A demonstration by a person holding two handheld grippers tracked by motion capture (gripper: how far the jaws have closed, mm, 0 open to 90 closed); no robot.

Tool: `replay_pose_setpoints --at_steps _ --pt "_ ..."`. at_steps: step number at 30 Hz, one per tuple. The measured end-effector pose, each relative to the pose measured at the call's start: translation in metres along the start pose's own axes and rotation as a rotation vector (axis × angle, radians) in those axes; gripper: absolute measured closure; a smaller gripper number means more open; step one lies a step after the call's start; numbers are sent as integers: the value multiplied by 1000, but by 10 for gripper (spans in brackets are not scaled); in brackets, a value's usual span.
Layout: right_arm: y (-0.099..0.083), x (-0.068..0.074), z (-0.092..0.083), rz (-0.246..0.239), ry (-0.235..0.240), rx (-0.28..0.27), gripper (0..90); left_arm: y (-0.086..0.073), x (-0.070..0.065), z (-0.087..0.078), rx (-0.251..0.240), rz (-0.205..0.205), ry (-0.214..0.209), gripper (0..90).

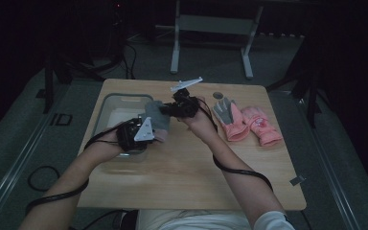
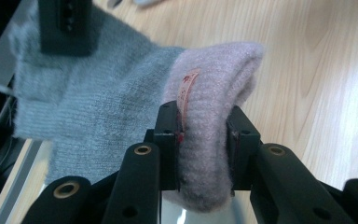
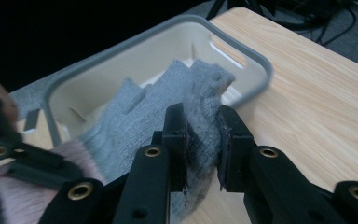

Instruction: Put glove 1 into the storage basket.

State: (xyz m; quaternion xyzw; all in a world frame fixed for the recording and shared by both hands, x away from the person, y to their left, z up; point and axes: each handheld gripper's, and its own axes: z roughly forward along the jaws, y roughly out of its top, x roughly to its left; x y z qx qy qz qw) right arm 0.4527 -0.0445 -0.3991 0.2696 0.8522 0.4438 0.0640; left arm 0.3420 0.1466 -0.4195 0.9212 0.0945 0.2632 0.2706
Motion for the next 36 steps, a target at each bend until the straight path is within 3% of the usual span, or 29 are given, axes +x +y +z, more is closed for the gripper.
replay_pose_setpoints --at_steps 7,8,12,17,27,32,36 --pt "15 13 23 -7 30 6 762 -24 8 -7 34 -21 11 708" --pt "20 17 35 -11 34 17 762 -33 11 -8 42 -28 11 707" --pt "25 21 50 -16 39 25 762 -47 17 -9 55 -36 1 707" --pt "29 22 75 -3 43 50 762 -66 29 -4 65 -65 -55 705" --pt "20 11 118 53 29 95 760 -88 47 21 142 -33 -132 704" --pt "12 4 130 68 -1 128 757 -93 56 38 156 -52 -190 701" --pt "8 -1 133 83 -3 139 747 -92 60 48 182 -22 -207 700"
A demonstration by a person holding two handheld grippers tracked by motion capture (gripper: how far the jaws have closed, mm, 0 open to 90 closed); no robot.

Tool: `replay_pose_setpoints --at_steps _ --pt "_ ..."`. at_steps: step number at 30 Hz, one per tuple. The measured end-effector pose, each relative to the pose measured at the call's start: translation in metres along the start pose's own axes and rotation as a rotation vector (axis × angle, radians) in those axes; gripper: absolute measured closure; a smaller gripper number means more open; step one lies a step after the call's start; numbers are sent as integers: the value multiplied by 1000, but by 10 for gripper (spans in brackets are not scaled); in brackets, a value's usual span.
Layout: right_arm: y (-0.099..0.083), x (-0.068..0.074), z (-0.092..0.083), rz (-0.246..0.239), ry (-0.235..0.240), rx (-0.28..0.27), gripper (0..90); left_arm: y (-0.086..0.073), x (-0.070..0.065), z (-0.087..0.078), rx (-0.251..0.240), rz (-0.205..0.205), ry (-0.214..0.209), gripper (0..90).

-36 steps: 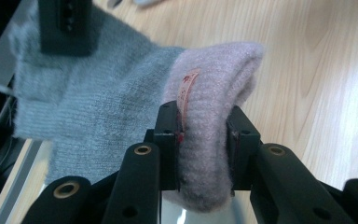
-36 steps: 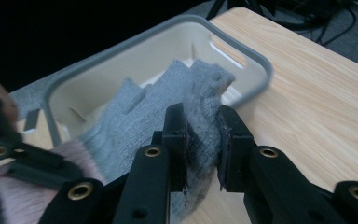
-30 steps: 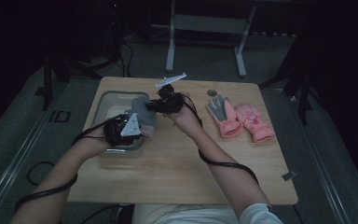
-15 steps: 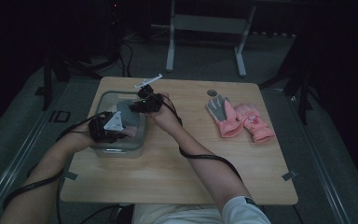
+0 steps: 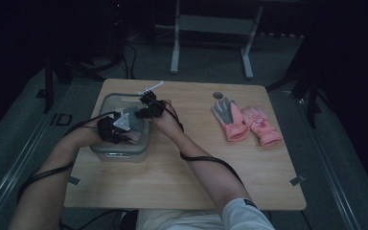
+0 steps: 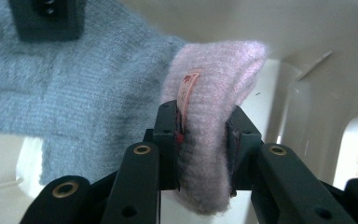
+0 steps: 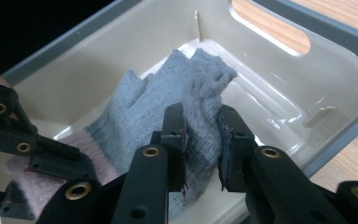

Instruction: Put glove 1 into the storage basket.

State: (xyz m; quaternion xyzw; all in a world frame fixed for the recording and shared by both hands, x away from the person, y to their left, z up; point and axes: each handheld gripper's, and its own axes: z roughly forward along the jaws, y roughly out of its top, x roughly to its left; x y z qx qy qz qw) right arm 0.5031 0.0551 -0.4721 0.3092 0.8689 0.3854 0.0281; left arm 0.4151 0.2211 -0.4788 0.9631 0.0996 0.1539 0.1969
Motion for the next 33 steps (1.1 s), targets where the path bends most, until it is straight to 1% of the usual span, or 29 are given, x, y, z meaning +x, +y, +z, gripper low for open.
replay_pose_setpoints --at_steps 2,3,4,5,6,7,9,11,12,14,15,16,17,18,19,20,21,22,23,24,26,27,28,29,30,31,32,33 --pt "-1 -1 2 -7 -17 6 708 2 2 6 27 20 -3 701" --pt "-2 -2 2 -3 -20 8 672 2 3 9 48 29 0 700" --pt "-2 -3 1 1 -19 8 619 2 4 13 75 36 -11 700" --pt "-2 -4 -2 1 -10 1 599 2 5 16 85 35 -9 699" --pt "-2 -5 -5 7 -1 -6 583 1 6 18 99 33 -20 699" --pt "-3 -6 -10 7 6 -17 559 1 7 19 97 28 -23 697" --pt "-3 -7 -18 8 10 -28 550 3 9 20 95 14 -30 695" --pt "-3 -9 -25 12 12 -40 519 4 9 19 104 11 -39 682" --pt "-4 -10 -29 16 15 -46 498 5 10 19 112 -4 -47 668" --pt "-5 -12 -35 20 19 -63 456 7 10 19 125 -28 -58 605" --pt "-6 -13 -38 20 24 -67 426 7 10 18 129 -38 -57 552" --pt "-7 -14 -41 17 31 -73 404 7 10 18 132 -58 -58 523" --pt "-9 -15 -45 14 38 -79 393 8 12 18 150 -111 -63 481" --pt "-12 -15 -49 6 42 -81 365 8 12 18 169 -137 -70 369" --pt "-14 -16 -51 0 50 -82 337 9 11 17 170 -136 -66 292" --pt "-17 -18 -54 -5 56 -83 311 9 11 15 160 -136 -47 260" --pt "-19 -19 -57 -9 66 -84 299 9 13 12 147 -174 -50 245" --pt "-22 -21 -61 -10 71 -92 276 9 15 10 135 -198 -65 160" --pt "-24 -22 -64 -10 71 -98 258 9 16 7 121 -213 -61 128" --pt "-26 -23 -67 -18 75 -105 232 9 16 3 105 -225 -46 129" --pt "-31 -25 -75 -25 84 -124 194 10 16 -5 47 -261 -42 117" --pt "-33 -25 -79 -25 85 -138 193 12 15 -9 20 -272 -38 101" --pt "-36 -26 -84 -36 83 -146 176 13 14 -11 -2 -283 -37 78" --pt "-39 -27 -88 -29 92 -158 171 16 12 -14 -28 -295 -50 62" --pt "-43 -29 -93 -7 119 -174 173 19 10 -16 -47 -298 -49 33" --pt "-46 -30 -97 -12 114 -182 175 22 8 -18 -56 -298 -45 20" --pt "-49 -30 -101 -37 87 -178 175 25 6 -18 -64 -300 -47 20" --pt "-51 -30 -103 -57 69 -176 175 28 4 -19 -82 -298 -50 20"
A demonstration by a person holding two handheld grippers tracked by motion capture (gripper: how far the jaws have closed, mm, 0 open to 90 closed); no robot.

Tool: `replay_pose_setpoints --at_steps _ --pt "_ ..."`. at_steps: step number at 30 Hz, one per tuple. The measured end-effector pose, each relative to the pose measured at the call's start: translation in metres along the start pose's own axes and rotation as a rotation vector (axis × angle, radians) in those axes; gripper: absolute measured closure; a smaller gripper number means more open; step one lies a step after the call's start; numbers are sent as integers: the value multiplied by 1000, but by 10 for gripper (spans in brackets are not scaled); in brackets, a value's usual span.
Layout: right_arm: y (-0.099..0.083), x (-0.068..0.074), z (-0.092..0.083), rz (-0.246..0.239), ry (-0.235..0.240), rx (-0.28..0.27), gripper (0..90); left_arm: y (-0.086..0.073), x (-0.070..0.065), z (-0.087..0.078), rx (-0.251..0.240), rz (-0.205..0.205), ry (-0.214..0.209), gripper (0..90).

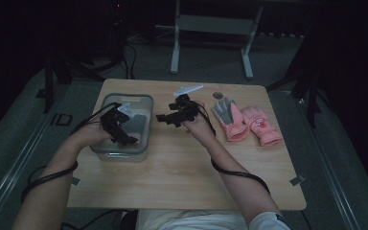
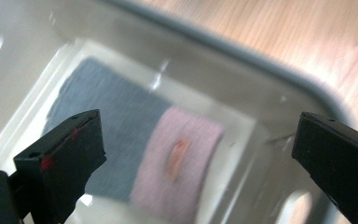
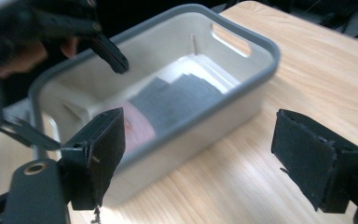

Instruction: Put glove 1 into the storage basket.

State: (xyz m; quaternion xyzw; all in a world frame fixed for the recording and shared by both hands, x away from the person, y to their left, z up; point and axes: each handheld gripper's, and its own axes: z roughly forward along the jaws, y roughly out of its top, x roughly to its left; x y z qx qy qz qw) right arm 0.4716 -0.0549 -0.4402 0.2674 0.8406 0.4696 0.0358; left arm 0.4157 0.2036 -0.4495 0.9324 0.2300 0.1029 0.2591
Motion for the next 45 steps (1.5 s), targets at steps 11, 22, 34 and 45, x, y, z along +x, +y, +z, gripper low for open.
replay_pose_setpoints --at_steps 11,22,34,45 --pt "-24 1 -34 -102 -35 15 147 33 -42 -3 -195 38 -72 21" --pt "-49 -19 -74 -16 -52 -3 124 66 -86 19 -296 75 -139 21" --pt "-66 -47 -125 -52 -242 -37 519 73 -126 44 -322 89 -166 21" --pt "-81 -92 -137 -34 -387 28 635 52 -151 77 -309 75 -208 21"
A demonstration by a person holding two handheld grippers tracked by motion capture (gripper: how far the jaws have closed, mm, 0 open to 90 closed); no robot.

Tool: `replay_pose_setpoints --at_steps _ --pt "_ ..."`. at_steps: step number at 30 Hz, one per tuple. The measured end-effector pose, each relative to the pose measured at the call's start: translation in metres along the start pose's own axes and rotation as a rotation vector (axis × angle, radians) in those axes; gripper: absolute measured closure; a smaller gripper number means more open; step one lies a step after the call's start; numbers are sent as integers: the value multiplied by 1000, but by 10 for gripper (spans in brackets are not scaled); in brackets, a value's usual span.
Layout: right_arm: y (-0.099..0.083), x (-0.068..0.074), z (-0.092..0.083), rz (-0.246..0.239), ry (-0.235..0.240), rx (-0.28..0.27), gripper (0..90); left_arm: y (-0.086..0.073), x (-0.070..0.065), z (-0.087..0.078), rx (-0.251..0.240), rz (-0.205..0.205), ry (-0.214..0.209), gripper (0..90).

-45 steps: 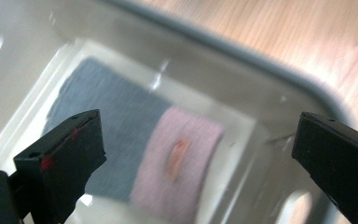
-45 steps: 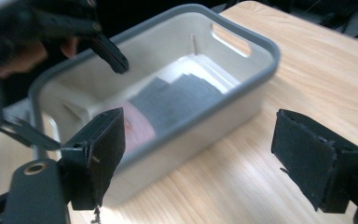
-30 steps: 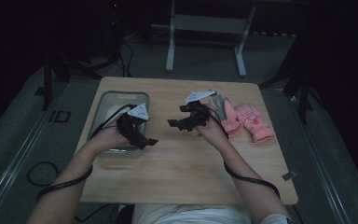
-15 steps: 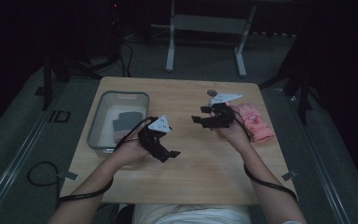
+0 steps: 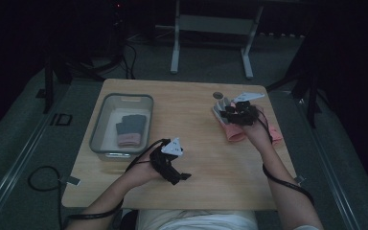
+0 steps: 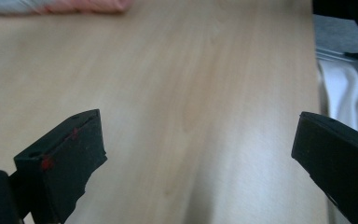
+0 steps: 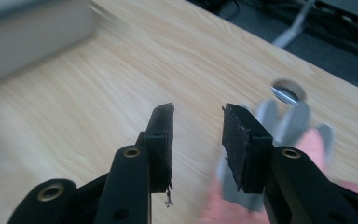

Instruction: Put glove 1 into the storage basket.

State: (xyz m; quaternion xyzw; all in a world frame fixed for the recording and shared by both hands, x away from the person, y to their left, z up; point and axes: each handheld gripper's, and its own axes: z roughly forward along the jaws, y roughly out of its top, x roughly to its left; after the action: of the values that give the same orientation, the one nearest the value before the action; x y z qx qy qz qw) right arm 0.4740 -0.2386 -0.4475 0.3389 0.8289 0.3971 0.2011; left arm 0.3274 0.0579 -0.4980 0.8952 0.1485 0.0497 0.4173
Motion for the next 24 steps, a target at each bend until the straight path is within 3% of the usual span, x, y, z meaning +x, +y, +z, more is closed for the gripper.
replay_pose_setpoints --at_steps 6,9,13,24 --pt "-1 -21 14 -10 -33 28 628 -23 -6 7 6 -34 25 21" --pt "-2 -29 21 -1 -38 29 599 -30 -9 10 6 -30 42 21" --pt "-6 -32 33 -14 -56 50 572 -37 -15 16 31 6 79 21" --pt "-19 -49 65 -46 -94 172 537 -50 -20 23 35 4 93 21"
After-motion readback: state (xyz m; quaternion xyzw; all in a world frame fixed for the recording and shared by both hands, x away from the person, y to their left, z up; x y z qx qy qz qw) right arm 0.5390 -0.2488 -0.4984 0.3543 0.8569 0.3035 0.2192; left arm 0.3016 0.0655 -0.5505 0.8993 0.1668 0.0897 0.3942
